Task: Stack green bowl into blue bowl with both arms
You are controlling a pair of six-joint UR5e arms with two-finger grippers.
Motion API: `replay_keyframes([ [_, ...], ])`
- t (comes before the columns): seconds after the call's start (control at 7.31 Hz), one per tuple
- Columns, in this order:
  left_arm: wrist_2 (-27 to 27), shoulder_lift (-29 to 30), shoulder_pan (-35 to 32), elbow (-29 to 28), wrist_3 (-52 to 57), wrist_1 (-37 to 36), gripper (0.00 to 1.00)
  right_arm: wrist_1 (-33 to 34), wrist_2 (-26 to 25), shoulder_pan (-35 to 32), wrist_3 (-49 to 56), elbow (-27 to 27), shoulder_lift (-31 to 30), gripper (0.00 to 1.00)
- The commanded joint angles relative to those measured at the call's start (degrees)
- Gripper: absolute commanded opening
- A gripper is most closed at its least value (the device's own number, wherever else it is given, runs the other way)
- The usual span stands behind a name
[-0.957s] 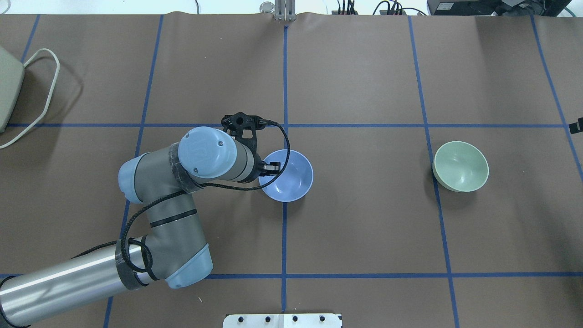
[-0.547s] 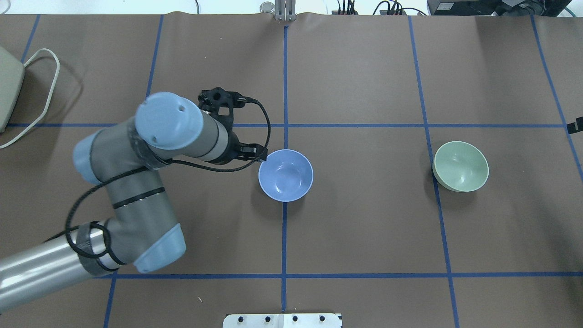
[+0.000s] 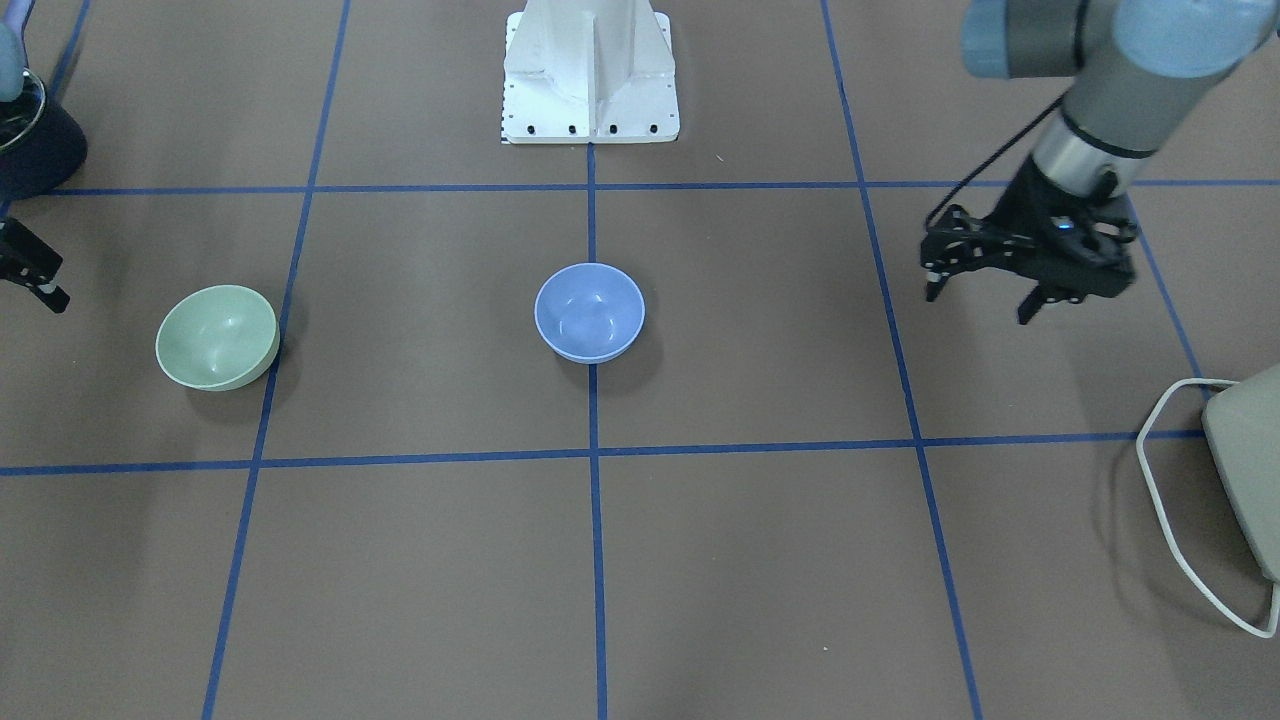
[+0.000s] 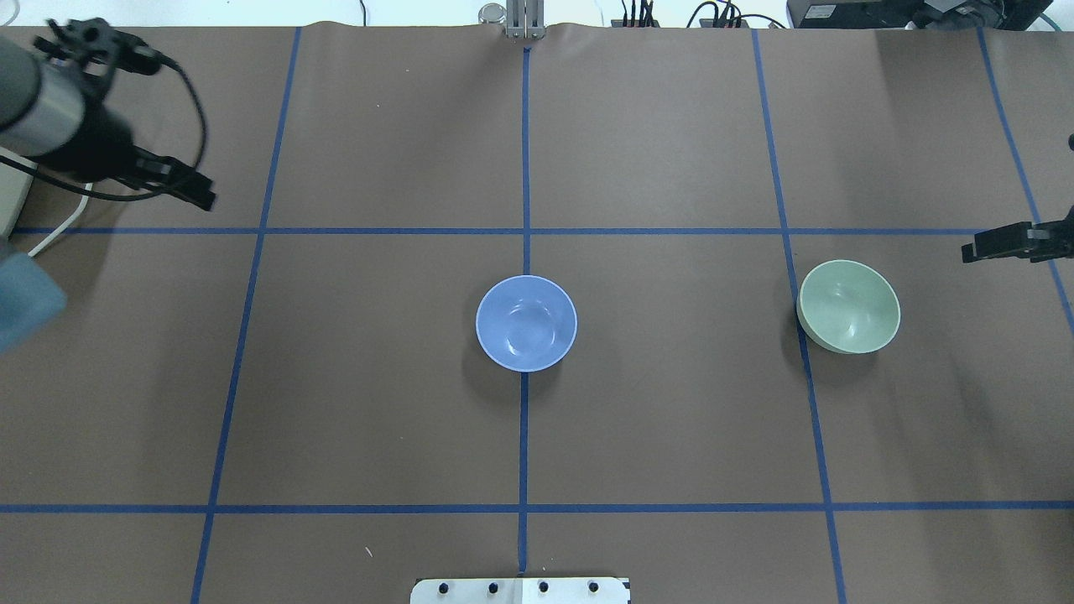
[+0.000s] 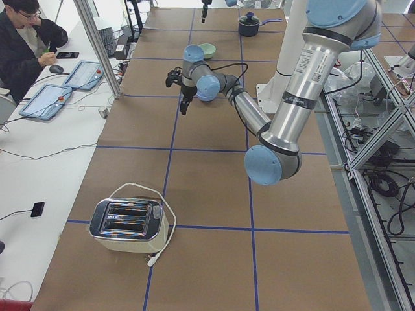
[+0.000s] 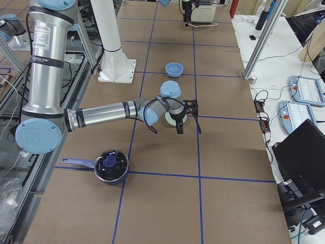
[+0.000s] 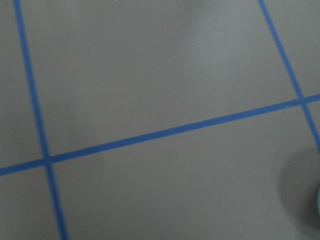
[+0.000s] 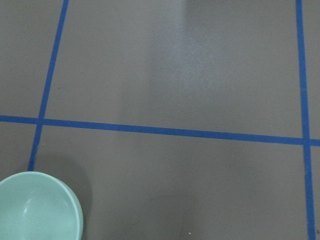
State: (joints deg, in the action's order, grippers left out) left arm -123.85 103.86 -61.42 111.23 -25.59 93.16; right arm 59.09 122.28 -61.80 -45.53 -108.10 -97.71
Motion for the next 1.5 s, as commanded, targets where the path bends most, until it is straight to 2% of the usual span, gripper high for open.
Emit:
replay_keyframes([
  [0.0, -7.42, -9.61, -17.34, -4.93, 29.05, -0.35, 0.99, -0.29, -8.44, 10.60, -9.72, -1.15, 2.08, 1.00],
  [0.14, -14.16, -11.82, -24.46, -9.40, 39.63, -0.35, 0.99, -0.03, -10.47, 13.25, -9.66, -1.15, 2.09, 1.00],
  [0.41, -16.25, -15.26, -29.69, -16.79, 42.29, 0.52, 0.99, -0.03, -12.40, 17.13, -8.79, -0.37, 1.91, 1.00],
  [0.55, -15.47, -16.23, -31.29, -17.27, 42.29, 2.01, 0.99, -0.12, -13.12, 17.76, -7.57, -0.01, 1.48, 0.97],
  [0.96, -15.46, -20.98, -32.27, -17.45, 42.11, 6.77, 0.99, -0.38, -13.04, 17.76, -7.38, 1.57, 1.29, 0.50],
  [1.09, -15.46, -21.16, -32.36, -17.62, 42.11, 6.77, 0.99, -0.38, -13.12, 17.68, -7.38, 2.09, 1.29, 0.25],
  [1.23, -15.46, -21.85, -32.45, -17.45, 42.11, 6.86, 0.99, -0.38, -13.21, 17.76, -7.46, 2.80, 1.64, 0.08],
  [1.37, -15.46, -21.77, -32.45, -17.45, 42.03, 6.86, 0.99, -0.38, -13.13, 17.68, -7.47, 2.72, 1.82, 0.00],
])
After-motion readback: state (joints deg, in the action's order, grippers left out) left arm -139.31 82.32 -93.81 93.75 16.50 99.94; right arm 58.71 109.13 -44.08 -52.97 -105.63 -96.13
